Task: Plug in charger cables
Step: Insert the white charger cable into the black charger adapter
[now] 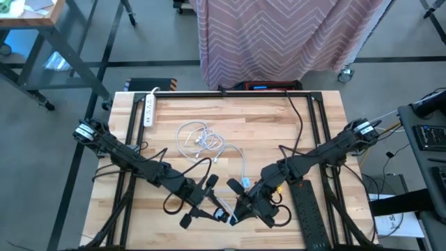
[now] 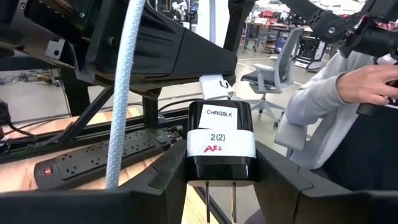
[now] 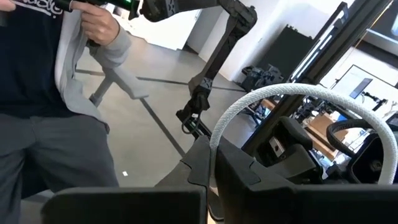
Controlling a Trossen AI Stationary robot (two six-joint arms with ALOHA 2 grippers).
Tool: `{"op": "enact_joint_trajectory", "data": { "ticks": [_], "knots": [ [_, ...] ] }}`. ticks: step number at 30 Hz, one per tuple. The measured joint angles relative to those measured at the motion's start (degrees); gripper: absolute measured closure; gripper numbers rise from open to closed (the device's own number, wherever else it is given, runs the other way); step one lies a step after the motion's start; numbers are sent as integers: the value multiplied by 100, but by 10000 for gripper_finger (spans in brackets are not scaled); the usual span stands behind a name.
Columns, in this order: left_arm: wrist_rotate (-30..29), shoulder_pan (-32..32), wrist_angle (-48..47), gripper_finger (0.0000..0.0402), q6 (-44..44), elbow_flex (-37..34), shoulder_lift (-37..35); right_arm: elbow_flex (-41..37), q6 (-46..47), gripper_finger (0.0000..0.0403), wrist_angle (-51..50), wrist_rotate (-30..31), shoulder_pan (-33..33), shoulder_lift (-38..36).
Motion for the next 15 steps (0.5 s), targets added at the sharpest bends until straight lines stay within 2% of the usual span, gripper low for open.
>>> {"op": "enact_joint_trajectory", "data": {
  "ticks": [5,15],
  "knots": [
    [-230,4,-16,266,-89,0,0,0,-32,403,-337,244,0,-165],
    [-504,11,84,266,-67,0,0,-10,-57,403,-374,292,0,-202]
  ]
}}
